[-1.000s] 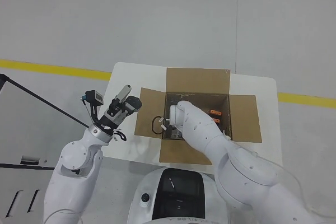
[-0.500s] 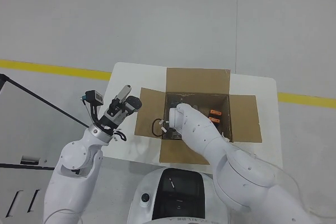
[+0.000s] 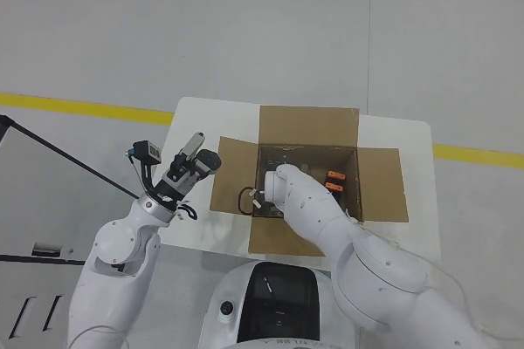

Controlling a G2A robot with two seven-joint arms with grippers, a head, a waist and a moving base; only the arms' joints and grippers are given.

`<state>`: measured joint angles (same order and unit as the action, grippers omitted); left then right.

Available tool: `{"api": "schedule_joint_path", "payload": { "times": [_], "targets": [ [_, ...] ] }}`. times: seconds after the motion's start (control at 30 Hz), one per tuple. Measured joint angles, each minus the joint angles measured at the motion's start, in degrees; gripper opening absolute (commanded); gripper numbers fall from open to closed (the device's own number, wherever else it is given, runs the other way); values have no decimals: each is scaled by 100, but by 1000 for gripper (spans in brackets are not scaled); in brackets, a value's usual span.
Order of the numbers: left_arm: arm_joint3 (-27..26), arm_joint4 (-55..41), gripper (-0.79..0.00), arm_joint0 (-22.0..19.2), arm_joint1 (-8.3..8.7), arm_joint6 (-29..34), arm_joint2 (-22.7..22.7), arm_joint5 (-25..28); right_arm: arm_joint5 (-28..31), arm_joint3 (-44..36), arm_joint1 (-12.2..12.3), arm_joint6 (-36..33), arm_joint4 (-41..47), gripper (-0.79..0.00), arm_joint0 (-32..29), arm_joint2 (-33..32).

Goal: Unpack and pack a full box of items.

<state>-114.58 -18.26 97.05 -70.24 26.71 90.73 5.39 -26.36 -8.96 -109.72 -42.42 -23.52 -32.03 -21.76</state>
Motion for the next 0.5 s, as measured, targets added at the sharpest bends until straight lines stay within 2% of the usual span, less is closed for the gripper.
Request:
{"api": "schedule_joint_path", "payload": {
  "times": [0.27,0.33,0.4,0.47,0.5],
  "targets": [
    [0,0,0,0,0,0,0,0,64,-15,8,375,-8,-329,-45,-105],
    [0,0,0,0,0,0,0,0,28,-21,3,436,-34,-323,-47,-120],
    [0,0,0,0,0,0,0,0,-1,-15,0,477,-56,-271,-46,-133],
    [0,0,0,0,0,0,0,0,11,-6,-1,498,-67,-111,-39,-154],
    [0,0,0,0,0,0,0,0,19,1,-1,503,-80,-74,-37,-164]
  ]
}}
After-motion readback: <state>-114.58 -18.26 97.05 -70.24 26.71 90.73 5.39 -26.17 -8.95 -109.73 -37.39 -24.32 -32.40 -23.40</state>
